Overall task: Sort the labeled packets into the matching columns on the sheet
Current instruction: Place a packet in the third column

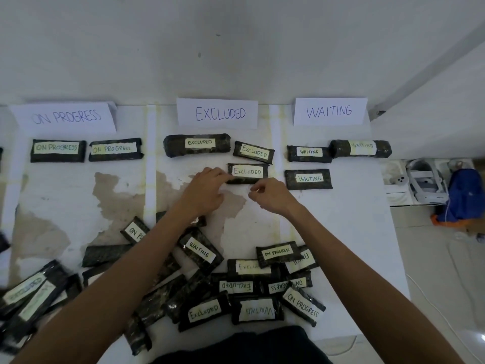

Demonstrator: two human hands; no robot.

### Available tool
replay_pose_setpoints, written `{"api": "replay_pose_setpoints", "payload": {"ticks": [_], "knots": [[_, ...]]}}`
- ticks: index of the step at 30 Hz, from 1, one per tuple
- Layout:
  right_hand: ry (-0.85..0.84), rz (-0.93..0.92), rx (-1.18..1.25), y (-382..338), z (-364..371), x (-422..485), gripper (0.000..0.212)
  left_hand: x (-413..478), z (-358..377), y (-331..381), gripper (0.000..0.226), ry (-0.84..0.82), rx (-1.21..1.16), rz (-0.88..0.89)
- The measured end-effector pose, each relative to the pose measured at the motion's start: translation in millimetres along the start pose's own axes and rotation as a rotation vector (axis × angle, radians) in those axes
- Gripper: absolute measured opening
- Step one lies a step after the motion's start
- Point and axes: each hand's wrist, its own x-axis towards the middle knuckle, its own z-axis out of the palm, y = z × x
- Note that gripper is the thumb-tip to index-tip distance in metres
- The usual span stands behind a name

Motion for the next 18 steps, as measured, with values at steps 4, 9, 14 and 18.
{"api": "replay_pose_setpoints", "payload": {"ticks": [4,9,14,18], "knots": [[-0.055,-0.080,-0.026,-14.1,24.8,-15.4,0.026,-56.2,-5.7,-38.0,0.055,-0.098,-0.004,-0.095],[-0.079,-0.130,-0.075,-25.0,54.0,-28.8,0.027,-102.1,-7.0,-63.7,0.078,-0.239,0.081,-0.176],[-0.062,-0.127,-0.124,-22.2,70.8,-37.4,0.026,-103.9,-4.6,-61.3,0.073,-0.153,0.039,-0.161],[0.015,-0.183,-0.194,-16.9,81.3,-37.7,0.034,-91.3,-9.5,-54.8,0.073,-0.010,0.018,-0.124]]}}
